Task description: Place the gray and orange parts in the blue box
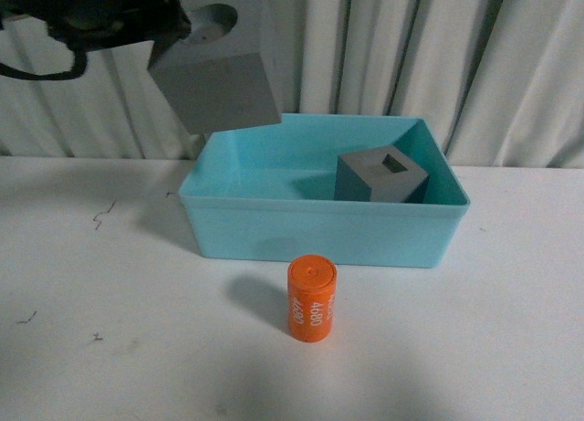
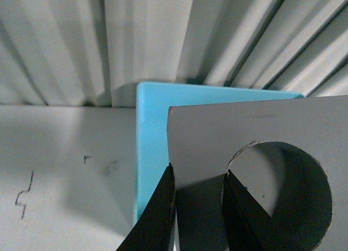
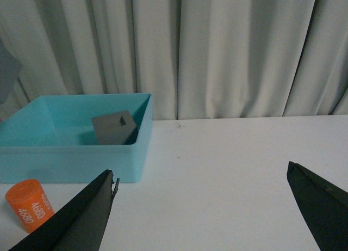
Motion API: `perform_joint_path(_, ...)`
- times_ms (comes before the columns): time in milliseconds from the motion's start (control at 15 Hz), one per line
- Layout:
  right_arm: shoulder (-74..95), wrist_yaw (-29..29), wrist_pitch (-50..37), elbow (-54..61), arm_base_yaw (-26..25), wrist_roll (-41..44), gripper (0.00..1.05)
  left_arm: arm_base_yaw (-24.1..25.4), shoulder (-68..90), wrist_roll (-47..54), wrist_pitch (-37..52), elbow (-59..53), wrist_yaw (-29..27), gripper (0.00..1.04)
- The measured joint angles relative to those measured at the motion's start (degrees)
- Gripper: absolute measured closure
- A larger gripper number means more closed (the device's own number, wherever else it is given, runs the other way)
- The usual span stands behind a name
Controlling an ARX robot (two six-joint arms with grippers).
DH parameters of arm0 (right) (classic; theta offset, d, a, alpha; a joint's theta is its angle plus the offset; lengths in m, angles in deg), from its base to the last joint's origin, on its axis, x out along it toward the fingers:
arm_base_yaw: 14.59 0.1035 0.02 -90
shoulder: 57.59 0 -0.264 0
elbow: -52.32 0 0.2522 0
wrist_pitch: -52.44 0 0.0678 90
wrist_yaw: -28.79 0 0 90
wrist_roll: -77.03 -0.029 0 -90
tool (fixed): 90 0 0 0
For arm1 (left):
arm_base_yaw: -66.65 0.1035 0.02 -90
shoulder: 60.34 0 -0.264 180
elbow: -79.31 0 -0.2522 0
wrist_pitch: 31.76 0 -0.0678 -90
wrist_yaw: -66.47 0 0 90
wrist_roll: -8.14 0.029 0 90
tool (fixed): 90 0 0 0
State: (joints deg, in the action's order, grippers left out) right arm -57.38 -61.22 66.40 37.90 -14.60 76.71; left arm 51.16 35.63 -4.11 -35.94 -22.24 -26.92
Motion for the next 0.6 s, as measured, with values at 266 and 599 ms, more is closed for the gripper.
perform_joint_path(266, 0.0, 0.0, 0.0, 0.0, 0.0, 0.0, 0.06, -1.38, 12.13, 2.56, 1.09, 6.64, -3.15, 0.86)
perform_joint_path(599, 0.0, 0.0, 0.0, 0.0, 0.0, 0.0, 0.06, -2.36, 22.8, 8.09, 4.22, 11.52, -5.73, 0.86)
